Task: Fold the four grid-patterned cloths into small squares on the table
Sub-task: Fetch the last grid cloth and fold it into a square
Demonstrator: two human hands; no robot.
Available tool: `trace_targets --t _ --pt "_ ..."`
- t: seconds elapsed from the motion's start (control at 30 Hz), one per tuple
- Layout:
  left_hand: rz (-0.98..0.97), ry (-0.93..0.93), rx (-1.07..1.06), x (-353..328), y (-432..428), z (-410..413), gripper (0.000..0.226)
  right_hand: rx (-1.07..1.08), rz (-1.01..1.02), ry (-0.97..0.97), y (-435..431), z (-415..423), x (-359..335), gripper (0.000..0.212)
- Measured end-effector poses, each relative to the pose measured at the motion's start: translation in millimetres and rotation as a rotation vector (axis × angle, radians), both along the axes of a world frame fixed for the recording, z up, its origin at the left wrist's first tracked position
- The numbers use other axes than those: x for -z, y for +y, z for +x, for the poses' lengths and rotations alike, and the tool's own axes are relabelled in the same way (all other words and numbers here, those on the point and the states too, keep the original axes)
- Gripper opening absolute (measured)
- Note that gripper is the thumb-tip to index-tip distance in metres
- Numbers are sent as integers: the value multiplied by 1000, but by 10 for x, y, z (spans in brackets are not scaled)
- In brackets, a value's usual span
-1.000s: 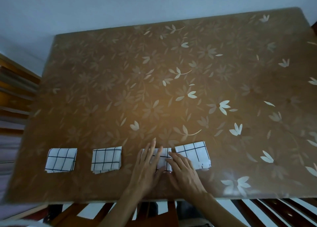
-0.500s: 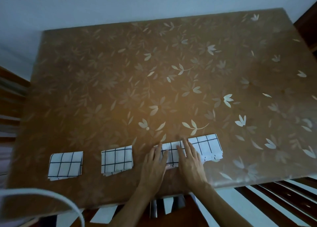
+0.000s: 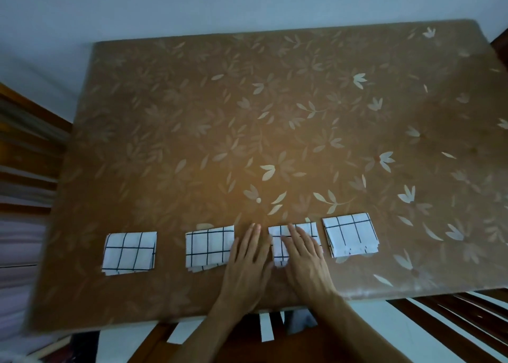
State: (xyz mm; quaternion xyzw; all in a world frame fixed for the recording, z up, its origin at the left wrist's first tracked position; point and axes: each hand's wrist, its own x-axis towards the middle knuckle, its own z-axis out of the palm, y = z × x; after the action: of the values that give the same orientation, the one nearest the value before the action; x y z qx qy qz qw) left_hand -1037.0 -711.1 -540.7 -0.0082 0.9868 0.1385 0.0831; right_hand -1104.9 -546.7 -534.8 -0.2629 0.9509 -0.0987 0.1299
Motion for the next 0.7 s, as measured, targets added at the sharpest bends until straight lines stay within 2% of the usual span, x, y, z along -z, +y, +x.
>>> trace_targets --t 0.1,0.17,0.27,0.37,0.43,0.53,0.63,0.7 --pt "30 62 -198 -130 -346 172 54 -38 -214 -79 -415 44 -252 39" --pt "8 65 -346 -199 -601 285 55 -67 -315 -209 -708 106 -387 48" --pt "0 -14 -504 -187 -877 415 52 -109 -235 -305 -1023 198 -388 57" --pt "-14 -82 -430 -133 -962 468 41 -133 -168 -342 -1115 283 -278 52" --pt "-24 -47 -361 -128 -930 452 32 -95 -127 -321 -1055 311 -183 46" --pt "21 -26 -244 -159 -767 378 41 -40 -71 -194 -848 358 -70 46" --pt "31 -56 -167 -52 -640 300 48 -37 56 -95 -683 371 -50 60" --pt "-18 -93 -136 49 -630 268 62 -51 56 -47 -671 391 -24 70"
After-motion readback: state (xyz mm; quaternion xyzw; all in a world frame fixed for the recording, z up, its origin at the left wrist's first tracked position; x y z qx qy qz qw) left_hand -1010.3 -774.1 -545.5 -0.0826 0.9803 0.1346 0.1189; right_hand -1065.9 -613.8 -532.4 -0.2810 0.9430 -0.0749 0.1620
